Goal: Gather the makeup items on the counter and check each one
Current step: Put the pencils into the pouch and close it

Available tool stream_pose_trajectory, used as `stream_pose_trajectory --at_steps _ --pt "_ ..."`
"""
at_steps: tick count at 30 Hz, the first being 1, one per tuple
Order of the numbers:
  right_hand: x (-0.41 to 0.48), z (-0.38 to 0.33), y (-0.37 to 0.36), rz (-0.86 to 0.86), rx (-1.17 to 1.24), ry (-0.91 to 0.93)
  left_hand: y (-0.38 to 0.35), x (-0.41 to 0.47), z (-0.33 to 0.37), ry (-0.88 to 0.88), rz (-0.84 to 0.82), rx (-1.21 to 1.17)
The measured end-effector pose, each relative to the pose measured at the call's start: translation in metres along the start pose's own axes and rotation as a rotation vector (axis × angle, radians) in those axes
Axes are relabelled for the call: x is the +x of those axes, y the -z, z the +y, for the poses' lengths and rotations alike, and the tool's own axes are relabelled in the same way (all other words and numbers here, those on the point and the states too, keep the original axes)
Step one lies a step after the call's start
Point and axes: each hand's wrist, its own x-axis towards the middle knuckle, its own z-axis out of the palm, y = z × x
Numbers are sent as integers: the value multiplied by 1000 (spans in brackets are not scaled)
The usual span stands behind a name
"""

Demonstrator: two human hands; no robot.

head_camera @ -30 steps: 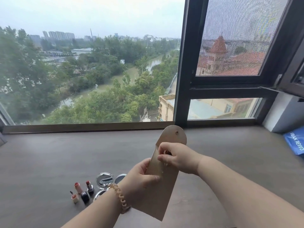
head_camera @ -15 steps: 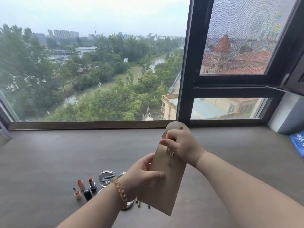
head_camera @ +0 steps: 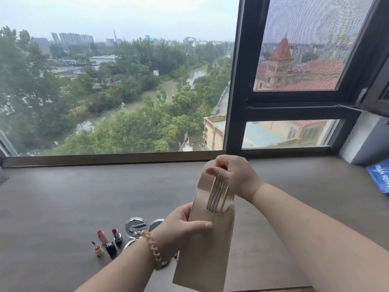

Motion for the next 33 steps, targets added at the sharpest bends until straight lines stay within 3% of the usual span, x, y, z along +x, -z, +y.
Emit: stream_pose_trajectory --at_steps 6,12,14,18,21,24,27,33 --pt "-8 6 -15 18 -16 -44 7 0 -9 36 -40 -40" --pt "-40 35 -31 431 130 -247 13 3 -24 50 -6 -112" --pt "-58 53 -46 481 180 -365 17 5 -34 64 22 -145" --pt "-89 70 -81 196 498 -647 22 13 -59 99 70 -205" --pt "-100 76 -104 30 686 -707 24 21 -82 157 113 -221" --pt "-101 91 -117 69 677 -781 25 32 -106 241 255 -138" --pt "-100 115 -129 100 582 -874 33 45 -132 339 406 101" --pt "-97 150 -145 -11 464 -938 38 63 -157 442 473 589"
